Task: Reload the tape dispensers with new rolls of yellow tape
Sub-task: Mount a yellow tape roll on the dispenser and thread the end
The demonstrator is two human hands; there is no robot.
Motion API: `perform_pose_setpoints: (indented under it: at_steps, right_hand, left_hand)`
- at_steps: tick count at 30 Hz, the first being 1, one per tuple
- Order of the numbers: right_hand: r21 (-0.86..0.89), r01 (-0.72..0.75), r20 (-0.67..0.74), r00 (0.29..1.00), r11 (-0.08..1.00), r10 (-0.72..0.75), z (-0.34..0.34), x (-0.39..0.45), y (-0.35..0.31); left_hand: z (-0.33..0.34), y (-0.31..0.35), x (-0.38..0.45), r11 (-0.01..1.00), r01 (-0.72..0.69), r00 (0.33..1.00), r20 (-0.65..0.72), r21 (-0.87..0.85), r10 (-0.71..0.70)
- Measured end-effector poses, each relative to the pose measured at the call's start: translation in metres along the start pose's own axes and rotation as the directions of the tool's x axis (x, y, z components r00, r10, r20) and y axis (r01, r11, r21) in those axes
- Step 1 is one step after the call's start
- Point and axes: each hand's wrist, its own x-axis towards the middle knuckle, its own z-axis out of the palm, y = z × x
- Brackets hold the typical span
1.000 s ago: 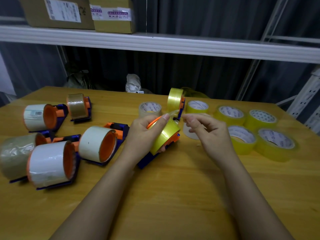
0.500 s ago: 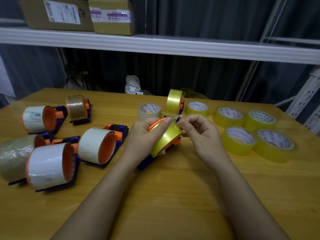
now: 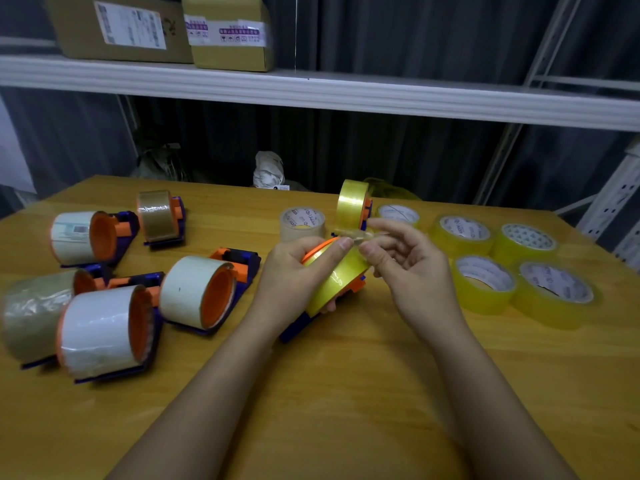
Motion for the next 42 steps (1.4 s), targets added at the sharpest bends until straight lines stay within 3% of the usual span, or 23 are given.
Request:
perform_pose_setpoints:
  at_steps: [6,14,27,34,37,42]
  right_hand:
    - [-0.032,0.001,0.006,1.0,0.999,-0.001,0.001,-0.001,-0.001]
    - [-0.181,0.124,-0.077,0.987,0.976,-0.139,0.007,-0.007,0.004]
    - [-0.279,0.233,-0.036,0.967,0.932,-0.252,0.009,-0.006,0.009]
    - [-0.444,0.339,-0.043,0.916,0.829,-0.398,0.012,-0.008,0.013]
    - [-0.381,0.278,-0.103,0.935,0.882,-0.339,0.013,-0.009,0.01]
    - [-0.037,0.054,-0.216,0.975,0.998,-0.061,0.012,-0.007,0.003]
  left_hand:
    - [0.0,0.001,0.0,1.0,-0.004,1.0,-0.022,0.009,0.004]
    - [0.001,0.002,0.0,1.0,-0.006,1.0,-0.023,-0.011,0.006]
    - [0.003,0.002,-0.003,0.999,-0.033,0.999,-0.003,0.007,0.033]
    - [0.005,0.001,-0.002,1.0,-0.022,0.999,-0.028,0.022,0.023]
    - [0.006,0.001,-0.002,0.999,-0.032,0.998,-0.046,0.039,0.034]
    - [0.008,-0.001,-0.003,0.997,-0.048,0.996,-0.067,0.053,0.051]
